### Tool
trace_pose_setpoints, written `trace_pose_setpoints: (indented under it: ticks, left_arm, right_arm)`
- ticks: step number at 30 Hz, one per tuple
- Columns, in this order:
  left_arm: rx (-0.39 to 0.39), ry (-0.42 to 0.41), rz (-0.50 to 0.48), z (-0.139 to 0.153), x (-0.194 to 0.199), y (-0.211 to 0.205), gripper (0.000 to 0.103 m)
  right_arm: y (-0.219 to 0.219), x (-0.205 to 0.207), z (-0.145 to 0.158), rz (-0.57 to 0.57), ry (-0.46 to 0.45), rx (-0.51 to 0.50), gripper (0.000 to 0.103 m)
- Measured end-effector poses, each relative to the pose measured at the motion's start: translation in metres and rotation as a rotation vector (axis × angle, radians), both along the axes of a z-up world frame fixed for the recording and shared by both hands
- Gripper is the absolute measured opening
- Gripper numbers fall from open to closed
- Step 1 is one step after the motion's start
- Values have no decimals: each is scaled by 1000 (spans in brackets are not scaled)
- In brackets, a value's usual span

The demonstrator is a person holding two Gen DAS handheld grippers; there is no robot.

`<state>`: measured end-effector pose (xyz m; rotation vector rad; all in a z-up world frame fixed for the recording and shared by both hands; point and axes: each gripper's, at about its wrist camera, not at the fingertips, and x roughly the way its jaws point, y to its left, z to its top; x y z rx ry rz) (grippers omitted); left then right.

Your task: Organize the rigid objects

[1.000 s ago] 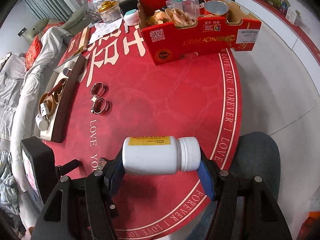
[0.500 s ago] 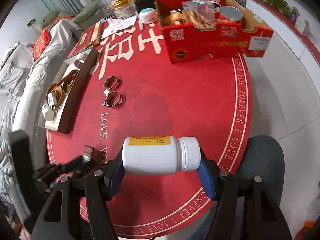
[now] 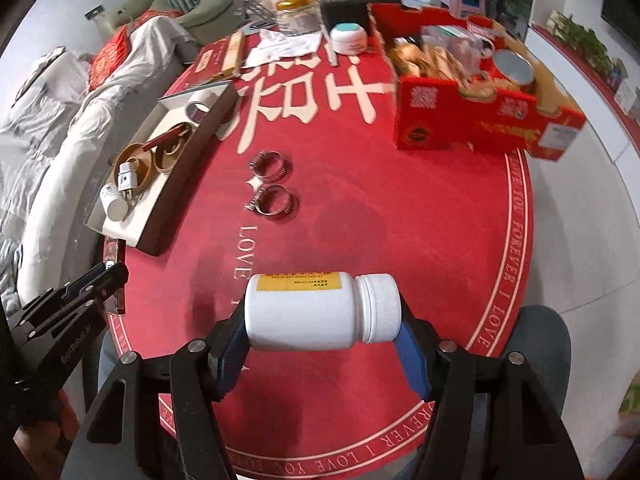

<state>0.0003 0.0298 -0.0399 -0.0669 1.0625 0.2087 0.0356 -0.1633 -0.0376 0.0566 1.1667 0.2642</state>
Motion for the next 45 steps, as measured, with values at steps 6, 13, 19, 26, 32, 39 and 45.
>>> trace_pose_setpoints:
  ticks: [6, 13, 19, 26, 32, 39, 45]
  left_arm:
    - [-10, -5, 15, -1, -2, 3, 26]
    - [-23, -6, 32, -2, -3, 8, 26]
    - [-29, 0, 42, -5, -3, 11, 26]
    - [-34, -1, 55, 0, -1, 19, 26]
    - [-42, -63, 96, 35, 8, 38, 26]
    - [-7, -174, 145, 96, 28, 69, 26]
    - [20, -252, 223, 139, 49, 104, 26]
  right_arm:
    - [14, 0, 2, 30, -7, -12, 66]
    - [19, 0, 0, 39, 0, -24, 66]
    - [23, 1, -2, 51, 6, -34, 66]
    - [34, 5, 1, 83, 8, -37, 66]
    - [50, 22, 27, 137, -24, -30, 66]
    - [76, 63, 94, 193, -133, 15, 66]
    - [105, 96, 165, 227, -267, 63, 66]
